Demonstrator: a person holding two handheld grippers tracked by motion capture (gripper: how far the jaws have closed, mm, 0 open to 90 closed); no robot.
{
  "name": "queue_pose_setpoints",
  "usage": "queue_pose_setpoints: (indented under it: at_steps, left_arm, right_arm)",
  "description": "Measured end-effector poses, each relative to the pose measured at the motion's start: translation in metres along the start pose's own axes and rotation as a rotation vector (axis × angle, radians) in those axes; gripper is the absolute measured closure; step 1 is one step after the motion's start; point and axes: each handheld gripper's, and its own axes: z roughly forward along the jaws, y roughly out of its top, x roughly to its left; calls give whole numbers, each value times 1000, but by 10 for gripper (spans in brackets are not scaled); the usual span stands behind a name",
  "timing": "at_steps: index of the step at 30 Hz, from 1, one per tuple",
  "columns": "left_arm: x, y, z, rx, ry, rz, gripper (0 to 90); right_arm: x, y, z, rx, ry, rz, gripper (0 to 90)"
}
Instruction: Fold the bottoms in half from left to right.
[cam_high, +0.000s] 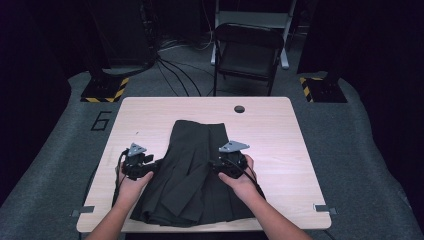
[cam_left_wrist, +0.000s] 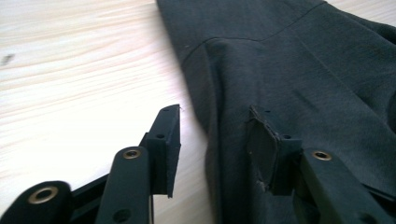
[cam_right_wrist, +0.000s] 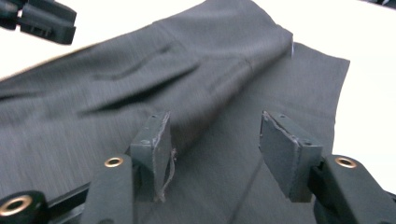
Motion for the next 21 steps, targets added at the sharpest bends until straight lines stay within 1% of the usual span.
queue_pose_setpoints:
  at_steps: [2,3,5,6,7,8,9,10,11,12,14,15,17,18,19,20,21]
  left_arm:
    - [6,-6,-5,-21,-4,-23,514]
    - [7,-8,-5,-23,-11,-35,498]
    - [9,-15,-2,-15,-14,-45,483]
    - [9,-15,-2,-15,-14,-45,482]
    - [9,-19,2,1,-29,-49,482]
    - [9,-19,2,1,-29,-49,482]
    - [8,-20,4,13,-26,-32,481]
    - [8,-20,4,13,-26,-32,481]
    - [8,-21,4,21,-29,-29,481]
    - [8,-22,4,19,-34,-30,479]
    - [7,-22,3,17,-25,-25,476]
    - [7,-22,3,17,-24,-24,476]
    - [7,-22,3,16,-25,-24,475]
    - [6,-22,2,10,-21,-21,476]
    - [6,-21,2,3,-18,-22,475]
    - [6,-21,2,3,-18,-22,474]
    - [5,-21,2,-2,-15,-22,473]
  right_arm:
    - [4,6,4,1,2,2,409]
    - [7,9,7,0,4,4,400]
    - [11,14,12,5,9,-7,387]
    - [11,14,12,5,9,-7,387]
    - [17,17,19,18,24,-13,378]
    - [17,17,19,18,24,-13,378]
    - [23,16,23,41,27,-28,372]
    - [23,16,23,41,27,-28,372]
    - [24,15,25,49,26,-38,371]
    - [24,10,27,74,29,-50,370]
    - [21,3,27,99,24,-47,369]
    - [18,0,26,108,30,-52,370]
    - [16,-4,24,115,26,-50,370]
    - [9,-13,20,125,13,-46,370]
    - [7,-16,19,129,8,-47,370]
    - [4,-20,17,152,-3,-39,370]
    - [0,-25,16,162,-17,-40,370]
